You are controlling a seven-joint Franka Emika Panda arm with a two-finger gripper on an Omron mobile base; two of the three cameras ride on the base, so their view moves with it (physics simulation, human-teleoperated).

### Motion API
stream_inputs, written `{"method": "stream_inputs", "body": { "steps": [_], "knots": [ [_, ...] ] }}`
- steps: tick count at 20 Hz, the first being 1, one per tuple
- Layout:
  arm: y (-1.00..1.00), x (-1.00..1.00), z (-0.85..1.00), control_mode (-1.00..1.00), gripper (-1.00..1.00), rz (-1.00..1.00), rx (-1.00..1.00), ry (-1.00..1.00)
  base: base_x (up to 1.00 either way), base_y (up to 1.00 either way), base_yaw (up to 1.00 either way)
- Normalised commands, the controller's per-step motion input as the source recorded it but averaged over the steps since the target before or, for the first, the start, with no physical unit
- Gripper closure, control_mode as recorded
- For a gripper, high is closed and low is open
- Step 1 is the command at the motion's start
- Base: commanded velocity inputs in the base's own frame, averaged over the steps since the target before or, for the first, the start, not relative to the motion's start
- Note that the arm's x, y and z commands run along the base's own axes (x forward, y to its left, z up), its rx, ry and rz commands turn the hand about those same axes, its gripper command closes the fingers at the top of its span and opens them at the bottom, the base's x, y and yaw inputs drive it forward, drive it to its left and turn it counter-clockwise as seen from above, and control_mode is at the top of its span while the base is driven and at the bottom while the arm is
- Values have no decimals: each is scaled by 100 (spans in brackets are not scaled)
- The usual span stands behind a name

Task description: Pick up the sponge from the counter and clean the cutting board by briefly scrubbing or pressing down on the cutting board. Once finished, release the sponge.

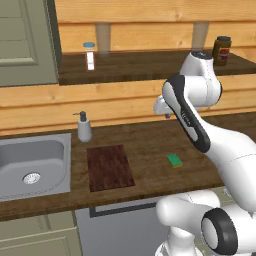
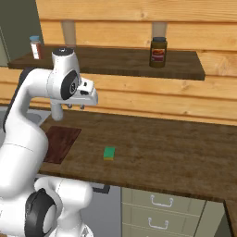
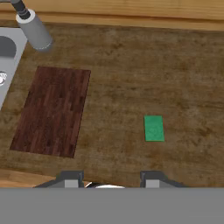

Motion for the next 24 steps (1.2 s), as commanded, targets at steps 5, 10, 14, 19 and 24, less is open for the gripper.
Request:
{"method": "stream_inputs", "body": {
  "steps": [5,10,14,19,24],
  "knots": [
    [0,0,-25,-100,-100,0,2,0,0,0,0],
    [-5,0,-67,-100,-100,1,0,0,0,0,0],
    [-21,-1,-82,-100,-100,4,0,0,0,0,0],
    [-6,0,-35,-100,-100,4,-1,0,0,0,0],
    [-16,-3,-17,-100,-100,3,-3,0,0,0,0]
  ]
}}
